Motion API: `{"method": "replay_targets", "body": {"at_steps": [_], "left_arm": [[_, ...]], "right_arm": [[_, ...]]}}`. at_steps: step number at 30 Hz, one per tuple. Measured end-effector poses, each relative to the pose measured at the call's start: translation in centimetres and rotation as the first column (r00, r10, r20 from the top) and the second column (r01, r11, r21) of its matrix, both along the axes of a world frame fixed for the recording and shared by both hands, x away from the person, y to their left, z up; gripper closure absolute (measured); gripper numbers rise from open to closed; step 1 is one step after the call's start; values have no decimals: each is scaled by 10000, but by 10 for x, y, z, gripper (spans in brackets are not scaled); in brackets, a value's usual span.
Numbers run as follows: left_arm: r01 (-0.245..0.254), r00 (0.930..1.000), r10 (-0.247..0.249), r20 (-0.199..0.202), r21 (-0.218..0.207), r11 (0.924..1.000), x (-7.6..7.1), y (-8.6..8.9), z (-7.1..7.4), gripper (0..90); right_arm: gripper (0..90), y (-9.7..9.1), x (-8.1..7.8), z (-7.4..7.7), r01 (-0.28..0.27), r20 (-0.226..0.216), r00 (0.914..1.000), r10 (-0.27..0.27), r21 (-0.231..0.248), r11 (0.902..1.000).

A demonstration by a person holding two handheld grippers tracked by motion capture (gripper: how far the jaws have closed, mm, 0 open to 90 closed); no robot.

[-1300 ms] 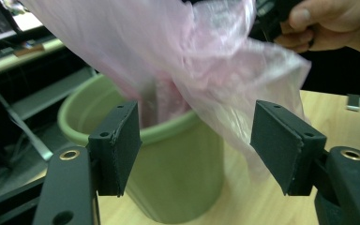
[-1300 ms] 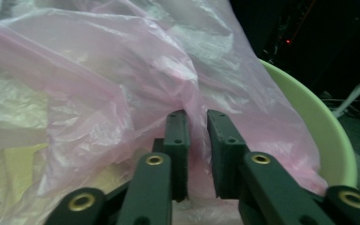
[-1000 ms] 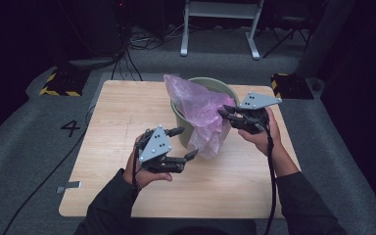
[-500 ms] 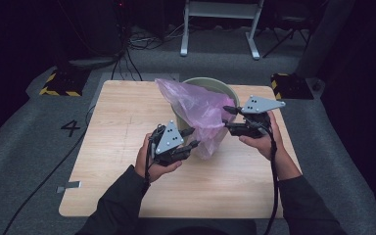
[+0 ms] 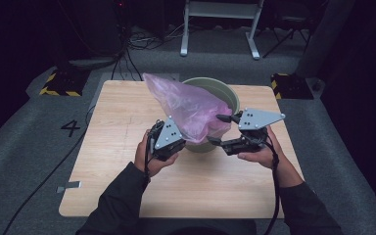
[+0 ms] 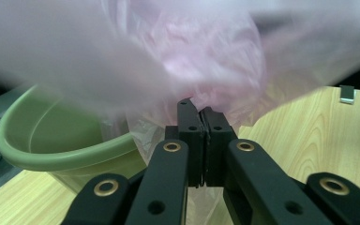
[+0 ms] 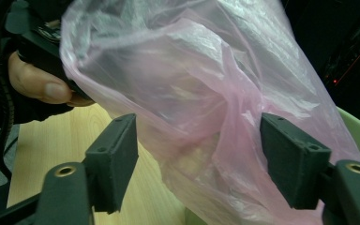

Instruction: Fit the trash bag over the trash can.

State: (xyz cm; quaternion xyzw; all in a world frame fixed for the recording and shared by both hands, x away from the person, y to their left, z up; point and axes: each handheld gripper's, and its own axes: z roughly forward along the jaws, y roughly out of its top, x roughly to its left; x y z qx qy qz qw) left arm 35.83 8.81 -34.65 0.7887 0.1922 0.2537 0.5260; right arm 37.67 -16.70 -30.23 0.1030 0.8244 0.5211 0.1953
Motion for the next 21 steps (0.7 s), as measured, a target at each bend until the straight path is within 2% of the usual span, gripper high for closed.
{"method": "replay_targets", "body": {"at_steps": [2, 4, 6, 8, 9, 12, 15, 17, 19, 21], "left_arm": [[108, 9999, -109, 74, 133, 9999, -1, 1, 1, 898], [92, 9998, -95, 147, 169, 9998, -3, 3, 1, 899], [102, 9998, -104, 144, 167, 9998, -5, 7, 1, 899], [7, 9999, -9, 169, 103, 9999, -6, 11, 1, 899], [7, 9999, -9, 169, 103, 9999, -6, 11, 1, 899], [-86, 9999, 86, 121, 47, 10000, -7, 15, 1, 899], [-90, 9998, 88, 156, 89, 9999, -7, 13, 2, 899], [-79, 9999, 78, 151, 67, 9999, -6, 12, 2, 899], [47, 9998, -51, 196, 190, 9998, -7, 8, 2, 899], [73, 9998, -78, 210, 222, 9997, -7, 7, 2, 899]], "right_arm": [[293, 7, -7, 1, 300, 339, 9990, -292, -235, 9993], [314, 8, -9, 2, 957, 720, 9931, -923, -460, 9943], [315, 4, -7, 3, 1668, 820, 9832, -1629, -441, 9850], [317, -1, -4, 2, 2426, 972, 9667, -2369, -522, 9687], [311, -3, -3, 2, 2626, 972, 9614, -2574, -455, 9638], [305, -9, -8, 4, 2380, 946, 9671, -2362, -79, 9712], [337, -6, -23, 6, 1346, 1170, 9840, -1345, 71, 9909], [367, 0, -30, 5, 601, 1086, 9923, -599, 12, 9982], [368, 9, -34, 3, 291, 1070, 9939, -267, -203, 9994], [395, 17, -33, 2, 322, 1139, 9931, -279, -362, 9988]]}}
